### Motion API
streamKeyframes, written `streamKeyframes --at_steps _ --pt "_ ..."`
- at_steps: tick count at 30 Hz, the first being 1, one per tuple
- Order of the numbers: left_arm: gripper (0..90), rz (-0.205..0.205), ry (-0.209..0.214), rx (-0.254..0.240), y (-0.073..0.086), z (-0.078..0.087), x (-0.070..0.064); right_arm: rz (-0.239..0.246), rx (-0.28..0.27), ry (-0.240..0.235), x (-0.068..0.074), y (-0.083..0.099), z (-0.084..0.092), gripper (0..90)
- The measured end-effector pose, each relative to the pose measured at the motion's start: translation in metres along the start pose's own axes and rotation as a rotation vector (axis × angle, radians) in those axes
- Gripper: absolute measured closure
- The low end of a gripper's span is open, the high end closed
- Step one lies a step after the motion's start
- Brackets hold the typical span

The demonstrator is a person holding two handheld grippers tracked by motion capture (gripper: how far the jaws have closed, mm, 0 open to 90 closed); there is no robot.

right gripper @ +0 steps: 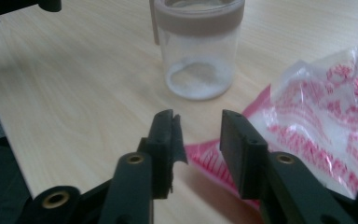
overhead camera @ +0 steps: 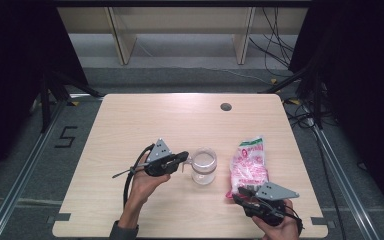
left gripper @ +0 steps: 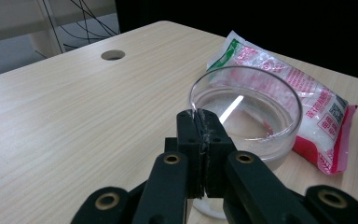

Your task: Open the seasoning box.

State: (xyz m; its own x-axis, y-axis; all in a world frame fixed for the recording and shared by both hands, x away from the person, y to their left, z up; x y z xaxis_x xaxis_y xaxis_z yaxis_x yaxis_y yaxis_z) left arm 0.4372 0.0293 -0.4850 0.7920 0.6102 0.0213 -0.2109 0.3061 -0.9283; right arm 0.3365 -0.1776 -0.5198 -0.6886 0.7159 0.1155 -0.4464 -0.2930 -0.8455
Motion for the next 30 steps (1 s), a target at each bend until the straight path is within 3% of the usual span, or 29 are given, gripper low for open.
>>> streamKeyframes --at_steps 2,9,10,11,12,13,15,17,19,21,25,26,30 --pt "87.9 0.019 -0.006 0.003 0.001 0.000 -0.001 0.000 0.008 0.001 -0.001 -0.007 -0.007 69.5" --pt "87.7 0.011 -0.001 0.005 0.001 0.000 0.000 0.031 -0.051 0.008 -0.011 -0.036 -0.034 84.3" --pt "87.7 0.012 0.002 0.004 0.001 0.000 0.000 -0.013 -0.032 0.000 -0.007 -0.036 -0.036 85.6" --pt "87.6 0.012 0.002 0.004 0.001 0.000 0.000 -0.013 -0.032 0.000 -0.007 -0.036 -0.036 85.6" --pt "87.6 0.012 0.000 0.004 0.001 0.000 0.000 0.041 -0.065 -0.007 -0.010 -0.042 -0.039 87.2" --pt "87.6 0.013 0.000 0.003 0.001 0.000 0.000 0.044 -0.064 0.007 -0.008 -0.046 -0.043 89.6" --pt "87.6 0.012 0.000 0.004 0.001 0.000 0.000 0.056 -0.067 -0.003 -0.007 -0.048 -0.045 90.0" --pt "87.6 0.022 0.000 0.004 0.002 0.000 -0.001 0.076 -0.055 0.019 -0.008 -0.054 -0.049 90.0" --pt "87.6 0.015 0.000 0.004 0.002 0.000 -0.001 0.062 -0.080 0.013 -0.009 -0.059 -0.054 90.0" --pt "87.6 0.011 0.000 0.004 0.001 0.000 -0.001 0.053 -0.051 0.002 -0.008 -0.058 -0.056 90.0" --pt "87.6 0.010 0.004 0.001 0.001 0.000 0.000 0.056 -0.061 -0.005 -0.007 -0.064 -0.059 90.0" --pt "87.6 0.015 0.005 0.001 0.002 0.000 -0.001 0.072 -0.062 0.012 -0.008 -0.065 -0.060 90.0" --pt "86.6 0.004 0.004 0.003 0.002 0.000 0.000 0.059 -0.054 0.008 -0.005 -0.068 -0.063 90.0"
Point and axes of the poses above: each handheld gripper's, and its own axes: z roughly backward along the jaws, y roughly out of its underside, x roughly to its left, the point moved 9 cm from there along -z, roughly forward along the jaws, and after that the axes turned 4 degrees about -z, right-handed, at the moved point
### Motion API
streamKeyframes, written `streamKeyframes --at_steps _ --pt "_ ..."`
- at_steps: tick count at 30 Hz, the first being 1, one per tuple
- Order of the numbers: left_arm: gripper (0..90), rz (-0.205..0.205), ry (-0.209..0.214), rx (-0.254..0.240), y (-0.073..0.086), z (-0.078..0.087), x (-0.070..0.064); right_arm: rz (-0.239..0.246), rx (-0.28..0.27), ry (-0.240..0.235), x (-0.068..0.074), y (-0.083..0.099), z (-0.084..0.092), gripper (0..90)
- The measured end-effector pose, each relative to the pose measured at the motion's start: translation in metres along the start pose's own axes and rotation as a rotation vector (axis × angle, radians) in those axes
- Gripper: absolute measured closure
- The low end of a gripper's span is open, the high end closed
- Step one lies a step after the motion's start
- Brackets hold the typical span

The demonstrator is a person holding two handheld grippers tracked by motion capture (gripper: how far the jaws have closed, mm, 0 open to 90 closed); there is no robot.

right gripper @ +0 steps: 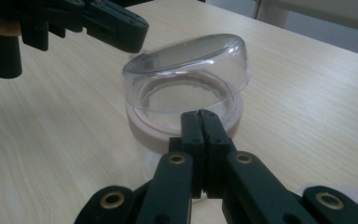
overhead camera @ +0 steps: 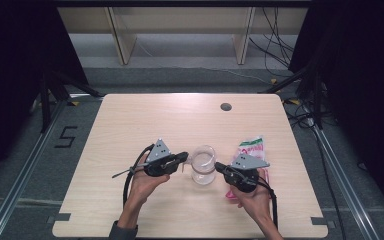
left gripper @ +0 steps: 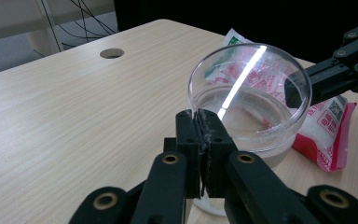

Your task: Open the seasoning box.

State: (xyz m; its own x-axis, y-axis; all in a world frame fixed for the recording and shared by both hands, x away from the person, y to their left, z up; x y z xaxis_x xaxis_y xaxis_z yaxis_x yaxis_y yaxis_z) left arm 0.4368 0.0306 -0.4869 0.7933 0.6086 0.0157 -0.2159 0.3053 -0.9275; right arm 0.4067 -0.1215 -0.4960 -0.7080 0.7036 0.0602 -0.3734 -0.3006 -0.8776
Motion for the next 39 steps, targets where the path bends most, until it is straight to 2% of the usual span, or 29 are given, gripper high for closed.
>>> streamKeyframes --at_steps 3,4,5,7,8,11,12,13,14,15,16,19,21,22,25,26,28,29,31,32,33,34,36,38,39 --pt "70.9 -0.002 -0.026 -0.001 0.002 0.004 0.001 -0.006 -0.024 0.004 0.001 -0.006 0.000 90.0" --pt "70.9 0.010 -0.034 -0.014 0.002 0.007 0.001 -0.006 -0.024 0.004 0.001 -0.006 0.000 90.0" --pt "60.5 0.013 -0.044 -0.035 0.002 0.014 -0.001 0.021 -0.040 0.011 0.000 -0.008 -0.001 90.0" --pt "53.0 0.008 -0.052 -0.036 0.004 0.017 -0.002 0.002 -0.022 -0.007 0.004 -0.009 0.000 90.0" --pt "49.3 -0.008 -0.068 -0.027 0.007 0.021 -0.004 0.002 -0.028 0.004 0.004 -0.011 0.000 90.0" --pt "41.8 -0.012 -0.083 -0.014 0.016 0.028 -0.011 0.015 -0.031 -0.010 0.007 -0.014 -0.001 90.0" --pt "41.8 0.000 -0.089 -0.011 0.019 0.029 -0.014 0.016 -0.047 -0.004 0.008 -0.017 -0.003 90.0" --pt "39.3 -0.001 -0.097 -0.015 0.022 0.030 -0.015 0.004 -0.038 -0.005 0.012 -0.020 -0.003 89.9" --pt "38.0 0.024 -0.107 -0.003 0.028 0.031 -0.018 0.011 -0.043 -0.006 0.012 -0.022 -0.004 89.9" --pt "37.4 0.024 -0.107 -0.003 0.028 0.031 -0.018 0.011 -0.043 -0.006 0.012 -0.022 -0.004 89.9" --pt "36.9 0.010 -0.118 0.007 0.033 0.033 -0.019 0.043 -0.076 0.001 0.013 -0.028 -0.007 89.7" --pt "34.3 0.033 -0.114 0.006 0.037 0.034 -0.021 0.050 -0.062 -0.014 0.017 -0.030 -0.008 89.6" --pt "33.4 0.039 -0.104 0.005 0.042 0.035 -0.024 0.038 -0.054 -0.017 0.024 -0.032 -0.010 89.5" --pt "33.0 0.047 -0.105 0.004 0.043 0.036 -0.026 0.077 -0.062 -0.011 0.022 -0.035 -0.011 89.4" --pt "32.1 0.058 -0.109 0.003 0.046 0.036 -0.027 0.060 -0.068 -0.013 0.027 -0.037 -0.012 89.4" --pt "31.4 0.053 -0.111 0.006 0.047 0.037 -0.027 0.067 -0.060 -0.032 0.031 -0.038 -0.014 89.4" --pt "31.1 0.070 -0.116 0.000 0.050 0.038 -0.028 0.084 -0.072 -0.019 0.032 -0.040 -0.016 89.4" --pt "30.9 0.080 -0.125 0.000 0.052 0.039 -0.029 0.083 -0.068 -0.028 0.034 -0.040 -0.018 89.4" --pt "30.8 0.085 -0.120 -0.006 0.053 0.040 -0.030 0.085 -0.072 -0.027 0.035 -0.040 -0.019 89.1" --pt "30.3 0.089 -0.120 -0.013 0.053 0.040 -0.031 0.082 -0.057 -0.036 0.037 -0.039 -0.020 89.1" --pt "30.2 0.100 -0.127 -0.013 0.054 0.040 -0.031 0.096 -0.061 -0.033 0.037 -0.040 -0.020 89.1" --pt "30.2 0.092 -0.129 -0.002 0.055 0.042 -0.031 0.096 -0.061 -0.033 0.037 -0.040 -0.020 89.1" --pt "30.1 0.102 -0.140 -0.004 0.056 0.043 -0.031 0.093 -0.076 -0.033 0.040 -0.043 -0.023 89.0" --pt "30.1 0.104 -0.142 -0.005 0.057 0.044 -0.033 0.110 -0.066 -0.033 0.042 -0.045 -0.024 89.0" --pt "30.1 0.105 -0.140 -0.007 0.057 0.045 -0.034 0.130 -0.080 -0.029 0.042 -0.047 -0.026 88.9"
Point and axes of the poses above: each handheld gripper's, and its own axes: z roughly backward along the jaws, y roughly out of its underside, x roughly to its left, the point moved 9 cm from there along -z, roughly forward along the jaws, and after that the axes turned 4 degrees about -z, right-handed, at the moved point
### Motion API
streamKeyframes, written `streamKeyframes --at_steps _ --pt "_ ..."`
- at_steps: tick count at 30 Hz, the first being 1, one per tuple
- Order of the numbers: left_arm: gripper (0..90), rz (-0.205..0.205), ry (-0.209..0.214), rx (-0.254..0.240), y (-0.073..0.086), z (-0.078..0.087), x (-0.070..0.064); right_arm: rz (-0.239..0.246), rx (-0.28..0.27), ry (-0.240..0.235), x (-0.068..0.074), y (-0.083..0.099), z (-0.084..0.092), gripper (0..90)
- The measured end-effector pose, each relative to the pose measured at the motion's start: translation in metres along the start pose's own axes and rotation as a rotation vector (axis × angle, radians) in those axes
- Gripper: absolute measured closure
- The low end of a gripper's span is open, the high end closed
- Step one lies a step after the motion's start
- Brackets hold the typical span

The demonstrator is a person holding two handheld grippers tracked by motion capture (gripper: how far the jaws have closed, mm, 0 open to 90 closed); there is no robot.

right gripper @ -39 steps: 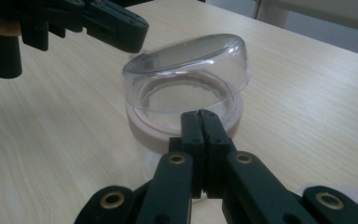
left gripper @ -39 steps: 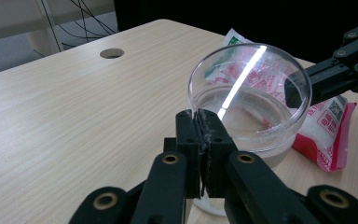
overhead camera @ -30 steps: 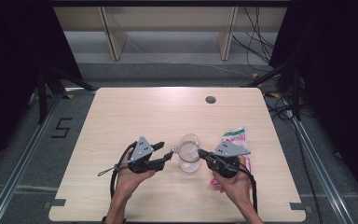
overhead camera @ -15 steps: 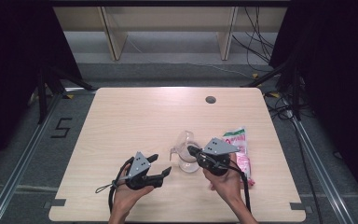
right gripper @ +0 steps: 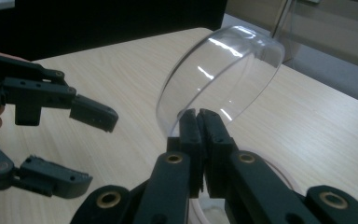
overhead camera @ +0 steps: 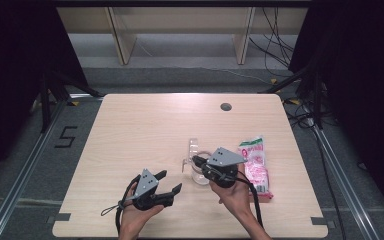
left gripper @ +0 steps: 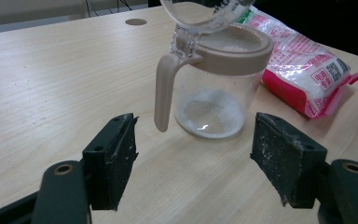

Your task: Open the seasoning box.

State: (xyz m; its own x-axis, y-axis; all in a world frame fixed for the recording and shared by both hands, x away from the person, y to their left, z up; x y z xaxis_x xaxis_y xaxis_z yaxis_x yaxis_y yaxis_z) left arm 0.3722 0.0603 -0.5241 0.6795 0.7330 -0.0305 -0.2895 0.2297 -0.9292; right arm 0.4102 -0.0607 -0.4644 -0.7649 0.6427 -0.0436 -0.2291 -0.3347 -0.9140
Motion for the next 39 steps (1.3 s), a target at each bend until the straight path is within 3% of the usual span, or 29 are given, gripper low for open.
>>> streamKeyframes --at_steps 3,5,7,8,10,11,12,17,19,22,23,24,28,29,32,34,37,39 --pt "30.1 -0.025 0.005 0.009 0.002 0.001 -0.001 -0.030 -0.001 -0.018 0.008 -0.004 -0.004 87.4" --pt "30.0 0.006 0.006 0.006 0.003 0.000 -0.005 -0.025 0.004 -0.018 0.008 -0.004 -0.003 87.3" --pt "29.8 0.001 0.014 0.001 0.002 -0.001 -0.008 -0.009 -0.006 -0.020 0.005 -0.005 -0.001 86.7" --pt "29.7 -0.010 0.015 0.012 0.003 0.000 -0.008 -0.038 0.002 -0.030 0.006 -0.004 0.000 85.6" --pt "29.6 0.001 0.012 0.002 0.002 -0.001 -0.009 -0.035 -0.016 -0.015 0.003 -0.005 0.001 84.3" --pt "29.4 -0.011 0.017 0.007 0.003 0.000 -0.010 -0.065 -0.006 -0.009 0.000 -0.004 0.005 81.4" --pt "29.3 -0.011 0.017 0.007 0.003 0.000 -0.010 -0.062 -0.002 -0.020 -0.003 -0.003 0.007 79.2" --pt "29.1 0.002 0.025 -0.002 0.005 -0.002 -0.014 -0.107 0.001 0.057 -0.027 0.004 0.024 57.5" --pt "29.1 -0.010 0.045 0.008 0.006 -0.002 -0.019 -0.072 -0.006 0.091 -0.039 0.006 0.032 50.7" --pt "29.1 -0.008 0.043 0.006 0.006 -0.002 -0.022 -0.091 -0.004 0.101 -0.048 0.009 0.040 46.5" --pt "29.1 -0.013 0.048 0.002 0.006 -0.002 -0.023 -0.127 -0.005 0.118 -0.058 0.012 0.049 42.3" --pt "29.0 -0.014 0.050 0.011 0.006 -0.002 -0.023 -0.165 -0.003 0.119 -0.062 0.015 0.053 41.0" --pt "29.0 -0.014 0.050 0.007 0.006 -0.002 -0.026 -0.208 0.004 0.149 -0.078 0.021 0.066 37.1" --pt "29.5 -0.017 0.063 -0.006 0.005 -0.002 -0.027 -0.231 0.016 0.161 -0.087 0.027 0.071 37.3" --pt "29.6 -0.014 0.066 -0.006 0.005 -0.001 -0.028 -0.228 0.012 0.177 -0.096 0.032 0.076 36.5" --pt "29.4 -0.012 0.075 -0.015 0.005 -0.002 -0.029 -0.251 0.012 0.205 -0.109 0.038 0.084 34.0" --pt "29.4 -0.015 0.075 -0.024 0.005 -0.004 -0.030 -0.274 0.031 0.212 -0.114 0.042 0.087 31.9" --pt "29.5 -0.022 0.069 0.000 0.007 -0.002 -0.030 -0.296 0.047 0.220 -0.122 0.050 0.088 25.2"
Point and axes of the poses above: each handheld gripper's, and its own axes: z roughly backward along the jaws, y roughly out of its underside, x roughly to its left, the point moved 9 cm from there along -z, roughly forward along the jaws, and after that the axes turned 4 degrees about -z, right-handed, at the moved point
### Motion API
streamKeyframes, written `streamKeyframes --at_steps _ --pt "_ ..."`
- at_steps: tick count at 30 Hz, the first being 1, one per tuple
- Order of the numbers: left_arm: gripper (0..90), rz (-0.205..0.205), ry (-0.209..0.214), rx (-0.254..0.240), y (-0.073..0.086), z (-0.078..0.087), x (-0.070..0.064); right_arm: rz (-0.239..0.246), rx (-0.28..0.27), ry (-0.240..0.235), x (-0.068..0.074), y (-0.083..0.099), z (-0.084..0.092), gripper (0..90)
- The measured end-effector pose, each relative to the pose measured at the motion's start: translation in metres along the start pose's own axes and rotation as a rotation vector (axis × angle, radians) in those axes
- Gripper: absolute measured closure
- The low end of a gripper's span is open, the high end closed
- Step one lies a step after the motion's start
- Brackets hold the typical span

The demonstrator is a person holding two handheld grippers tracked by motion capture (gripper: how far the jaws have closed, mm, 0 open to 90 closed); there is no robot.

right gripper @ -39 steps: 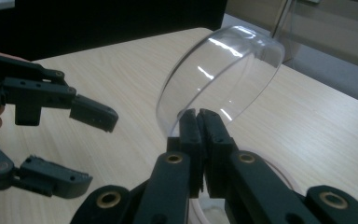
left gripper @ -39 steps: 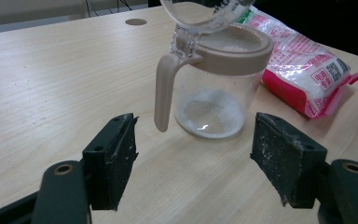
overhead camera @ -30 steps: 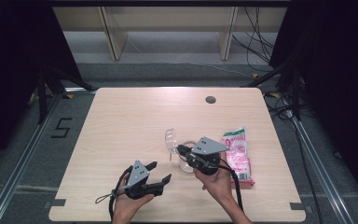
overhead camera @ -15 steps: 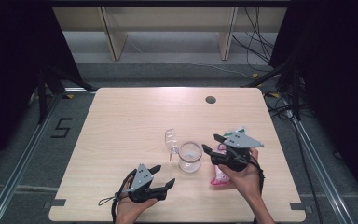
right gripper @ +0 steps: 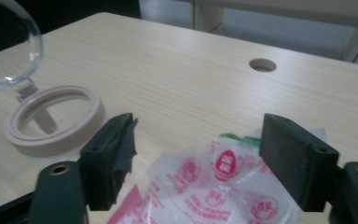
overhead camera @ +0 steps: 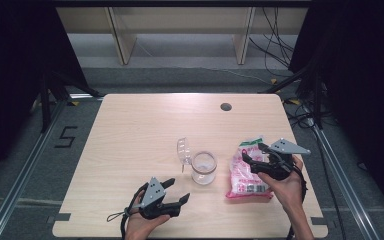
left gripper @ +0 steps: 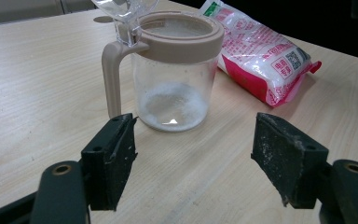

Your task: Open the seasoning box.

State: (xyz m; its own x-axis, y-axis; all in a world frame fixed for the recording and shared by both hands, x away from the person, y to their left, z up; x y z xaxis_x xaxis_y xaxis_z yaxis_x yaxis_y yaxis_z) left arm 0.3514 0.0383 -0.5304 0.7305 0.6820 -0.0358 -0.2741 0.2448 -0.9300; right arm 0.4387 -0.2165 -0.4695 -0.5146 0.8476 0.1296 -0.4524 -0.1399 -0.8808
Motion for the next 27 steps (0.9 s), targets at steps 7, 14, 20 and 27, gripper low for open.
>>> streamKeyframes --at_steps 7,14,20,27 --pt "29.5 0.008 0.020 -0.011 -0.001 -0.001 -0.002 -0.037 0.025 0.000 -0.016 0.010 -0.001 15.8" --pt "29.6 0.017 0.023 -0.010 0.000 -0.003 -0.004 -0.093 0.008 0.004 -0.035 0.017 0.002 19.2" --pt "29.9 0.010 0.029 -0.009 0.000 -0.004 -0.004 -0.097 0.016 -0.004 -0.043 0.023 0.002 30.1" --pt "29.9 0.017 0.026 -0.007 0.000 -0.005 -0.004 -0.112 0.029 0.004 -0.056 0.027 -0.002 37.2"
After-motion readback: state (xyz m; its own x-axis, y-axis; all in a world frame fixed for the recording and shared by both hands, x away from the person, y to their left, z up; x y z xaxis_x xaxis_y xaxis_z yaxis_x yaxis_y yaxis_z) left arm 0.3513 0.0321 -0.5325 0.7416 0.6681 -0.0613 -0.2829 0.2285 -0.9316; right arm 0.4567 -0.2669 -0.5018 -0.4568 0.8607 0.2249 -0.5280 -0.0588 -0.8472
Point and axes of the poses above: each handheld gripper's, and its own axes: z roughly backward along the jaws, y roughly out of its underside, x roughly to its left, the point moved 9 cm from there along -z, roughly forward along the jaws, and after that the axes turned 4 degrees about -z, right-handed, at the moved point
